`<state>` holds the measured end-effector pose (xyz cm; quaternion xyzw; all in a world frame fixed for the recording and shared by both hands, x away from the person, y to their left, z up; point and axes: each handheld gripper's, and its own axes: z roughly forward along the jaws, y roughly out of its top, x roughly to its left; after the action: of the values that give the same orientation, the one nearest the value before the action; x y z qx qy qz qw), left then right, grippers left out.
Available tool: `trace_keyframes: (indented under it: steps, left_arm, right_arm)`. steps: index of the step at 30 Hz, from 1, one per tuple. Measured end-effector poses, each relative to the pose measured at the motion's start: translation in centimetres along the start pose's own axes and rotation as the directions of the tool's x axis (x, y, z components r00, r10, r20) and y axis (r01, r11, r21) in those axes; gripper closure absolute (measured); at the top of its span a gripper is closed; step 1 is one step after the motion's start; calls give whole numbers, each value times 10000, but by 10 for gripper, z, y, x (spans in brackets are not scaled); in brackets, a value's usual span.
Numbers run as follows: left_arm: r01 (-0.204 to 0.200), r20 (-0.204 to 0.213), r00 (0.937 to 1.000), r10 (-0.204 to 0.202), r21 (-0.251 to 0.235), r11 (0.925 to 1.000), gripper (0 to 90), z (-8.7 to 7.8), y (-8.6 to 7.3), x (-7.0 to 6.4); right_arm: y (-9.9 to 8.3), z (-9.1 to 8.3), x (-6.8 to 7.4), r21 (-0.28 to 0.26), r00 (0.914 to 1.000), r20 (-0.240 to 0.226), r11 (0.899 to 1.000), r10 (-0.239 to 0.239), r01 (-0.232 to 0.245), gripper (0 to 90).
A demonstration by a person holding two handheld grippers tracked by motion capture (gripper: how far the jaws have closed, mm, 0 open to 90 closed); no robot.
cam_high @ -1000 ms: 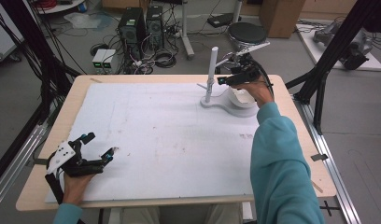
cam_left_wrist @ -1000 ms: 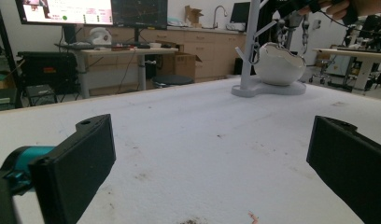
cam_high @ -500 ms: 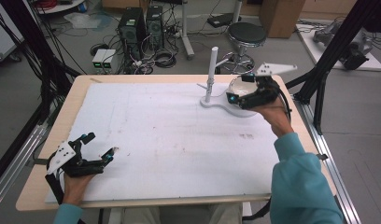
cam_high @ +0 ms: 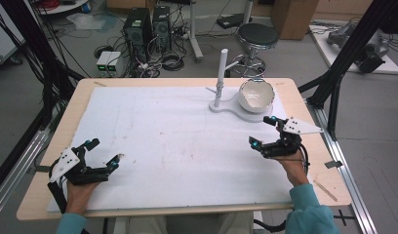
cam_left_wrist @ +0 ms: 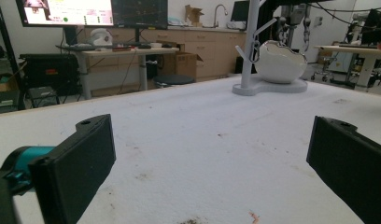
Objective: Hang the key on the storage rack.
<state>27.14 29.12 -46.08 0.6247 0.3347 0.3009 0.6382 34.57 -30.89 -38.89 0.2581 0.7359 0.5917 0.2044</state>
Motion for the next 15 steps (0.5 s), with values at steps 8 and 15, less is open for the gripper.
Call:
trace_keyframes:
  steps: [8,15]
  left_arm:
    - [-70,-34,10000,70,80,9999,17,1,0,-1]
    - [-83,-38,10000,84,79,9999,17,0,0,-1]
  right_arm:
    - [-36,-15,0,-132,9989,352,9994,318,-313,5]
    - [-56,-22,5,-318,9982,567,9993,209,-191,5]
